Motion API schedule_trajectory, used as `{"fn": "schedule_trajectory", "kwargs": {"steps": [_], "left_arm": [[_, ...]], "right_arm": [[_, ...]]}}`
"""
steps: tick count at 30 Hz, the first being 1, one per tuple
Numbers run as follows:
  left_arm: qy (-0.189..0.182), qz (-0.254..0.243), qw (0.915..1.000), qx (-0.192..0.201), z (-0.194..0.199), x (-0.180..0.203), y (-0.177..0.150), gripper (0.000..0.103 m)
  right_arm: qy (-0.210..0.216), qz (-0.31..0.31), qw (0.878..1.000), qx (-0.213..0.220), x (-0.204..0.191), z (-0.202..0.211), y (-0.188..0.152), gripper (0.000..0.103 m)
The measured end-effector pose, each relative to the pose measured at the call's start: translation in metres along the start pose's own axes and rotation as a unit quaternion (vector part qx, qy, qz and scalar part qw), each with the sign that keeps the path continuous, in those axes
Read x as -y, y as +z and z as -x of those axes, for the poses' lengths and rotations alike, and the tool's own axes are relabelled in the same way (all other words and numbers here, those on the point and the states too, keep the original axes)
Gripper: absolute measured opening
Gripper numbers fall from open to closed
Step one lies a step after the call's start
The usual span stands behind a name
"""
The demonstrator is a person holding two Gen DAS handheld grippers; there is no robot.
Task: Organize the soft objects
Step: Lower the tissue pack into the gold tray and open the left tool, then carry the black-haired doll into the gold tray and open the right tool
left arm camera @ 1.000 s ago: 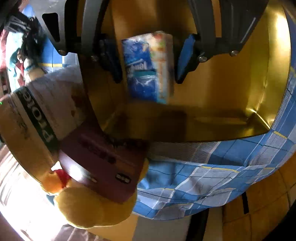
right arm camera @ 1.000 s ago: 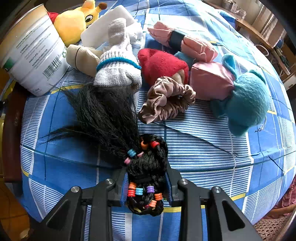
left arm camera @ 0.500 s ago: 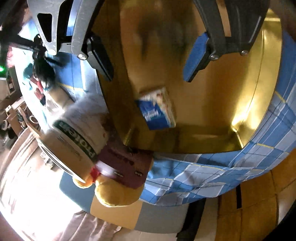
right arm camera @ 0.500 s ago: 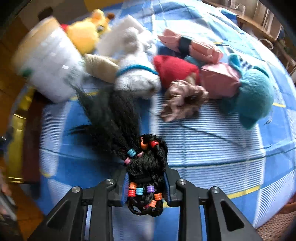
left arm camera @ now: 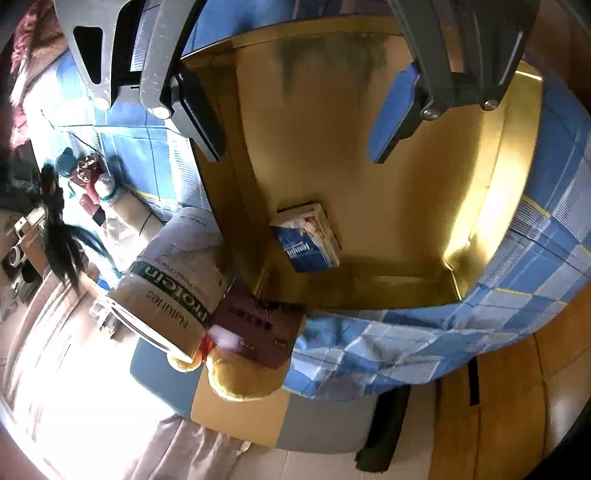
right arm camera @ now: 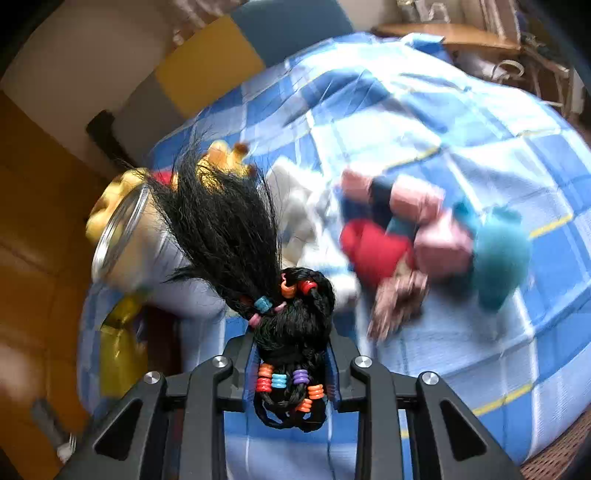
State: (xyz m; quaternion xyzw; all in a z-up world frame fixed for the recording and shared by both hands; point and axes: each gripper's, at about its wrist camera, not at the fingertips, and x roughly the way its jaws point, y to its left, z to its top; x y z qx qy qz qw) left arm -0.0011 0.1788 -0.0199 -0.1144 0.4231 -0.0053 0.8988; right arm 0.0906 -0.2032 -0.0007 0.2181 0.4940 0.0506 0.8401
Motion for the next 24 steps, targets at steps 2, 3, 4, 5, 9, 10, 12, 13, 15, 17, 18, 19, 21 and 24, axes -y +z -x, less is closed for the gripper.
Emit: {"fn": "schedule_trajectory", "kwargs": {"steps": [2,3,4,5,9,10,12,13,15,17,18,19,21,24], "left_arm": [[0.004,-0.006,1.0,0.007,0.006,-0.001,-0.001,0.08],[0.004,-0.006,0.9999,0.009,0.008,-0.001,-0.001,0.081],[0.005,-0.006,0.9999,0.011,0.011,-0.003,0.0,0.081],[0.007,-0.006,0.9998,0.015,0.013,-0.004,0.0,0.082],[0.016,-0.002,0.9995,0.028,0.023,-0.011,0.0,0.083],[0.018,-0.001,0.9994,0.031,0.025,-0.013,0.0,0.084],[0.023,-0.001,0.9992,0.034,0.028,-0.017,0.0,0.084],[0.024,0.001,0.9991,0.034,0.03,-0.019,-0.001,0.084],[0.025,0.004,0.999,0.036,0.032,-0.023,-0.002,0.084],[0.027,0.008,0.999,0.035,0.033,-0.026,-0.002,0.084],[0.027,0.012,0.9989,0.035,0.033,-0.028,-0.002,0.084],[0.028,0.014,0.9989,0.035,0.033,-0.03,-0.002,0.084],[0.03,0.016,0.9988,0.034,0.034,-0.032,-0.003,0.084],[0.032,0.023,0.9987,0.031,0.034,-0.037,-0.006,0.084]], "right_arm": [[-0.021,0.001,1.0,0.008,-0.005,-0.005,0.024,0.028],[-0.03,0.003,0.999,0.01,-0.01,-0.008,0.032,0.028],[-0.039,0.006,0.999,0.012,-0.014,-0.01,0.042,0.028],[-0.052,0.009,0.998,0.018,-0.021,-0.012,0.058,0.028],[-0.08,0.027,0.996,0.033,-0.049,-0.023,0.105,0.028],[-0.084,0.036,0.995,0.038,-0.061,-0.025,0.115,0.028],[-0.082,0.053,0.994,0.047,-0.088,-0.027,0.133,0.028],[-0.079,0.065,0.993,0.053,-0.105,-0.028,0.141,0.028],[-0.068,0.091,0.991,0.064,-0.137,-0.028,0.147,0.028],[-0.052,0.123,0.989,0.07,-0.17,-0.03,0.149,0.028],[-0.043,0.139,0.987,0.07,-0.185,-0.032,0.147,0.028],[-0.024,0.166,0.983,0.069,-0.209,-0.034,0.14,0.028],[0.005,0.2,0.978,0.062,-0.237,-0.035,0.123,0.028],[0.048,0.244,0.968,0.042,-0.273,-0.041,0.091,0.028]]}}
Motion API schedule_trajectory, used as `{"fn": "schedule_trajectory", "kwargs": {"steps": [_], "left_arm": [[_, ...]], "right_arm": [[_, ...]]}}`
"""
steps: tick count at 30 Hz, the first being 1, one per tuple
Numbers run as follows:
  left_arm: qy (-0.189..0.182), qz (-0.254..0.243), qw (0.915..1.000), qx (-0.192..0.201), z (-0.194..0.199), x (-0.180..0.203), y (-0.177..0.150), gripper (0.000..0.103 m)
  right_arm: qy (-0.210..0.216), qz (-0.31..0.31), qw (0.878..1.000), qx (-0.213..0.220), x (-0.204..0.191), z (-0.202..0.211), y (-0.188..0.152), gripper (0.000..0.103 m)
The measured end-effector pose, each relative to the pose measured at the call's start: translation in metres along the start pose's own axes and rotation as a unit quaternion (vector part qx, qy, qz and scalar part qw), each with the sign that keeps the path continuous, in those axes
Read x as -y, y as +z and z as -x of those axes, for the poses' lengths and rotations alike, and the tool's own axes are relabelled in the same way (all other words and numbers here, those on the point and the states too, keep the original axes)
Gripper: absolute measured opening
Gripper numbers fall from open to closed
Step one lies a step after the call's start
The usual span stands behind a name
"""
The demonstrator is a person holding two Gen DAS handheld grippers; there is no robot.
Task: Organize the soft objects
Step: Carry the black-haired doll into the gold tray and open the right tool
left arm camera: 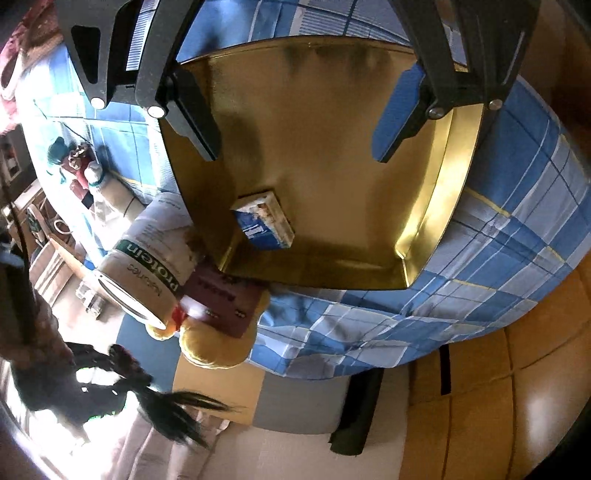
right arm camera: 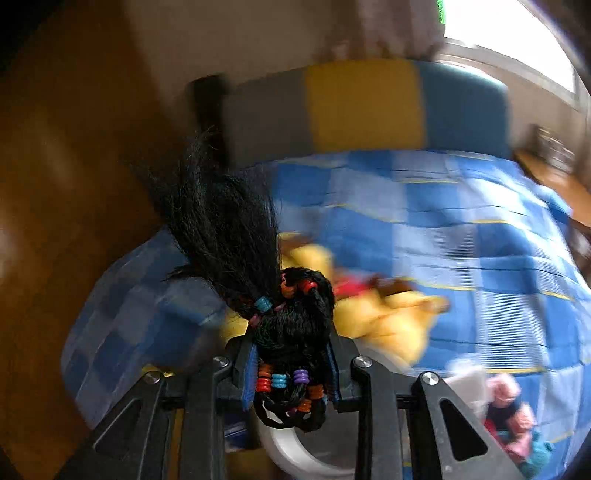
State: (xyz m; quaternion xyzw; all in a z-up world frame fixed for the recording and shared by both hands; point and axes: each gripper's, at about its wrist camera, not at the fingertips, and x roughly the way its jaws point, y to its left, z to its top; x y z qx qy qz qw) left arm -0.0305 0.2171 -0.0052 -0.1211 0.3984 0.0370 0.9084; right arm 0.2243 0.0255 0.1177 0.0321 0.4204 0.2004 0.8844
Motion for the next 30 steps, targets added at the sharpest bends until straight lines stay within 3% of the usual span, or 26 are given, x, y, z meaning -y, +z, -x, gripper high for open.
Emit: {"fn": "schedule_trajectory", "kwargs": {"steps": [7,11,16,18,22,26,30], "left_arm": [[0.019,0.024,0.9995,-0.005,0.001,-0.023,-0.006,0.085],[0.038,0.05,0.998,-0.005,0.004,-0.047,-0.01,0.085],[0.053,0.072,0.9959,0.0,0.008,-0.066,-0.01,0.085],[0.058,0.077,0.9953,0.0,0.008,-0.07,-0.01,0.085],[0.064,0.084,0.9944,-0.001,0.007,-0.077,-0.012,0.085],[0.063,0.082,0.9946,0.001,0.008,-0.075,-0.012,0.085],[0.061,0.071,0.9956,0.004,0.01,-0.067,-0.012,0.085]], "right_arm": [[0.082,0.074,0.991,-0.076,-0.083,-0.039,-0.072,0.028],[0.077,0.079,0.984,-0.137,-0.103,-0.077,-0.118,0.028],[0.047,0.046,0.978,-0.198,-0.108,-0.123,-0.154,0.029],[0.055,0.024,0.974,-0.219,-0.106,-0.133,-0.165,0.031],[0.084,-0.002,0.972,-0.222,-0.1,-0.135,-0.172,0.041],[0.085,0.016,0.977,-0.197,-0.103,-0.117,-0.166,0.053],[0.078,0.045,0.982,-0.167,-0.106,-0.094,-0.165,0.053]]}}
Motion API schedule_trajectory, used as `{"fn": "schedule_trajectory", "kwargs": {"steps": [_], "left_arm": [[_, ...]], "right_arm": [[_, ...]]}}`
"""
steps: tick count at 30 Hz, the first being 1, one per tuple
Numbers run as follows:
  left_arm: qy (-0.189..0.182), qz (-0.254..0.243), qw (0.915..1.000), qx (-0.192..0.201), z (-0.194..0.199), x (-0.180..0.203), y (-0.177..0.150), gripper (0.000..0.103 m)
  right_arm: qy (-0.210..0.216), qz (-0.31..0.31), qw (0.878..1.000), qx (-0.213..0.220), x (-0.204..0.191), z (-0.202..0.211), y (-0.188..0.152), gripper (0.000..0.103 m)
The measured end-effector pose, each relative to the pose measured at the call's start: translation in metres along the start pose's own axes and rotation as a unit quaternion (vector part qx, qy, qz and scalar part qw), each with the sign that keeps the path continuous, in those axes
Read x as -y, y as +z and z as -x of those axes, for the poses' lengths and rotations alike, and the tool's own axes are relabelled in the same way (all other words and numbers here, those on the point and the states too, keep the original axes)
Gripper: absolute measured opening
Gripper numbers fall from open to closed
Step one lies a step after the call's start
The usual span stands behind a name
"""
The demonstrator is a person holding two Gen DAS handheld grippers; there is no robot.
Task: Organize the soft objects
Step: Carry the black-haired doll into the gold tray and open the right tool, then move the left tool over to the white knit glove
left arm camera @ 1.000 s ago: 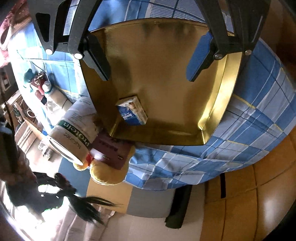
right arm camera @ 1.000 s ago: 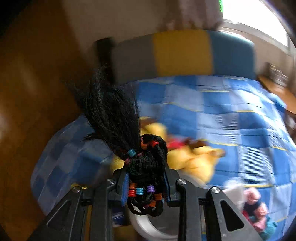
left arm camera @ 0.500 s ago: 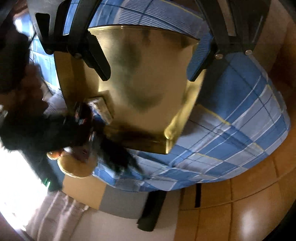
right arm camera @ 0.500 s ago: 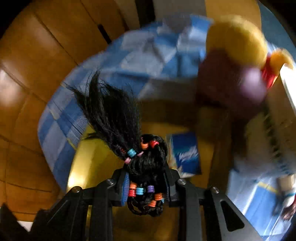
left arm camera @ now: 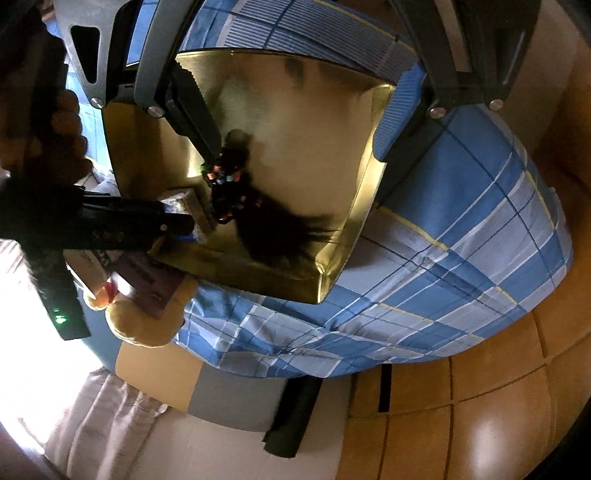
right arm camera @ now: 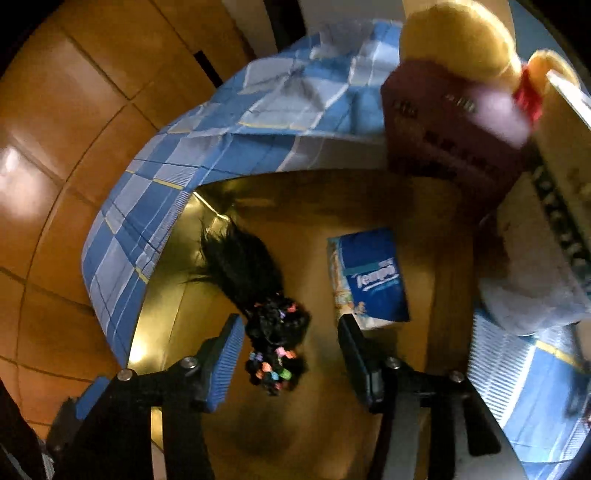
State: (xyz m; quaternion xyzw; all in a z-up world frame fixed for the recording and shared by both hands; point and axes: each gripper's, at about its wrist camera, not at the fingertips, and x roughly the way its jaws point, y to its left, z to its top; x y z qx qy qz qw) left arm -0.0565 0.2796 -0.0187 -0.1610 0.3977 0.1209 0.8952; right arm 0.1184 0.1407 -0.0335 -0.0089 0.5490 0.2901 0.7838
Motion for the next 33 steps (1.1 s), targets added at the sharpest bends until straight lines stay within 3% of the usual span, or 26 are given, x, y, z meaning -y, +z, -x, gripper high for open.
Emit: {"fn": "schedule_trajectory", "kwargs": {"steps": [10,16,25,33], "left_arm": [[-0.01,-0.034,0.9993,0.01,0.012,0.024,-0.005,0.085],[-0.015,-0.053,0.9984,0.013,0.017,0.039,-0.009,0.09],[-0.024,-0.089,0.9957,0.007,0.019,0.065,-0.015,0.09],[-0.038,-0.121,0.9919,0.001,0.02,0.091,-0.021,0.09]], "right_arm": [[-0.074,0.09,0.99,0.084,-0.006,0.045,-0.042,0.054],[-0.1,0.104,0.982,0.118,0.006,0.069,-0.065,0.056],[-0.119,0.08,0.978,0.152,0.041,0.101,-0.081,0.059],[-0.158,0.024,0.971,0.177,0.099,0.134,-0.086,0.059]]}}
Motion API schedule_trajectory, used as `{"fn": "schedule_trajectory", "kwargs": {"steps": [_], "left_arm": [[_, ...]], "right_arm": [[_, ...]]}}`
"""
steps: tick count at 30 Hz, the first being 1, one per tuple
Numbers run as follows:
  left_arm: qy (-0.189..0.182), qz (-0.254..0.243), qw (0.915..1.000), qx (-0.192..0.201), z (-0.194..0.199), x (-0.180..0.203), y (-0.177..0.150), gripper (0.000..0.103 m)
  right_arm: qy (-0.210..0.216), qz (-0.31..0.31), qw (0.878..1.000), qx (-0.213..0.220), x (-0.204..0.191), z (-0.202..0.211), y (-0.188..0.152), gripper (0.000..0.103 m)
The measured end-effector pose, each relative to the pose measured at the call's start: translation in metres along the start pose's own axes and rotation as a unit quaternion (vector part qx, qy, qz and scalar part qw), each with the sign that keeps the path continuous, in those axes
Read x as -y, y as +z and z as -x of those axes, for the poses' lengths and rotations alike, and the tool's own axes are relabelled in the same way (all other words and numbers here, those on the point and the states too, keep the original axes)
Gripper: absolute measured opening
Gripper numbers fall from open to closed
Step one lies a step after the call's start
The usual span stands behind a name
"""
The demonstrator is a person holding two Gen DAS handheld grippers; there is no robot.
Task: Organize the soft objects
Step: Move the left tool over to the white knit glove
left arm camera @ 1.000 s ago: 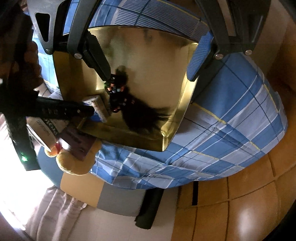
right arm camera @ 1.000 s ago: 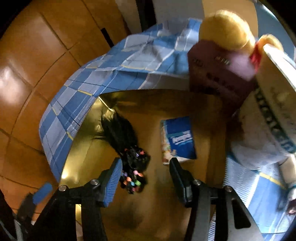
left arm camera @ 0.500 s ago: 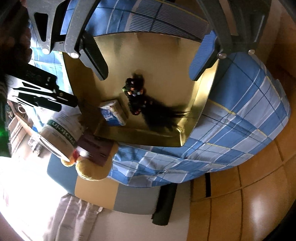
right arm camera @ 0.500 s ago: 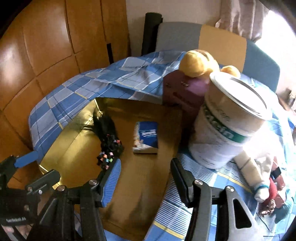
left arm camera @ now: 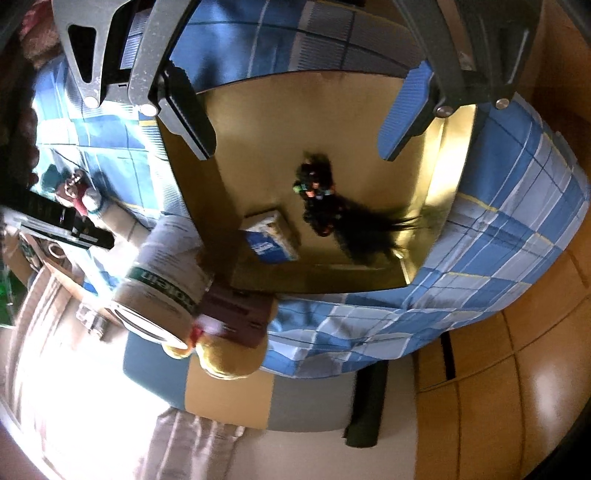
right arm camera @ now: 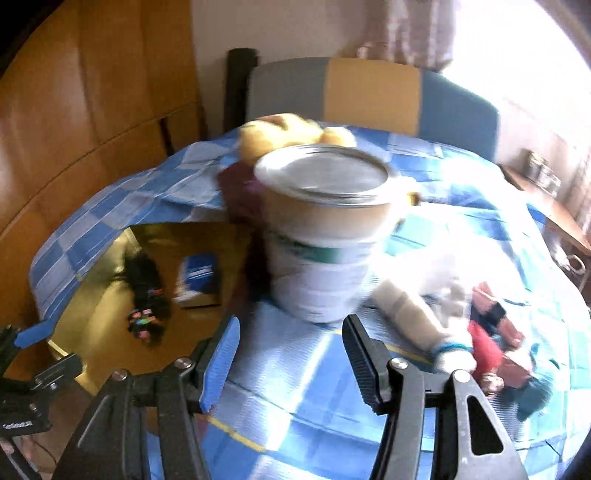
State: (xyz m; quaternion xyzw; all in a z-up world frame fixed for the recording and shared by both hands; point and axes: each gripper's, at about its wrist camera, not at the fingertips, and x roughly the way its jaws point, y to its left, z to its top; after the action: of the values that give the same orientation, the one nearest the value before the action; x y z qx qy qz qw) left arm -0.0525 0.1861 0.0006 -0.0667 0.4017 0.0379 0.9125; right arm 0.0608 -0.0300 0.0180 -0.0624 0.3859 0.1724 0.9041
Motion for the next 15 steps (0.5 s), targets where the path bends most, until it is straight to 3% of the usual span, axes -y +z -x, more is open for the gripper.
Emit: {"fn": "schedule_trajectory", "kwargs": {"steps": [9,15], "left_arm": [[-0.026,-0.042,0.9988,-0.004,-0.003,0.034,0.004,0.09],[-0.047,-0.07,0.9964,-0.012,-0.007,0.062,0.008,0.09]], "right_arm": [[-0.087,-0.111,0.99,0.017,0.116,0.016,-0.003,0.059],[-0.164,-0.215,0.962,0.021,0.206,0.017,-0.022,0.059]]}}
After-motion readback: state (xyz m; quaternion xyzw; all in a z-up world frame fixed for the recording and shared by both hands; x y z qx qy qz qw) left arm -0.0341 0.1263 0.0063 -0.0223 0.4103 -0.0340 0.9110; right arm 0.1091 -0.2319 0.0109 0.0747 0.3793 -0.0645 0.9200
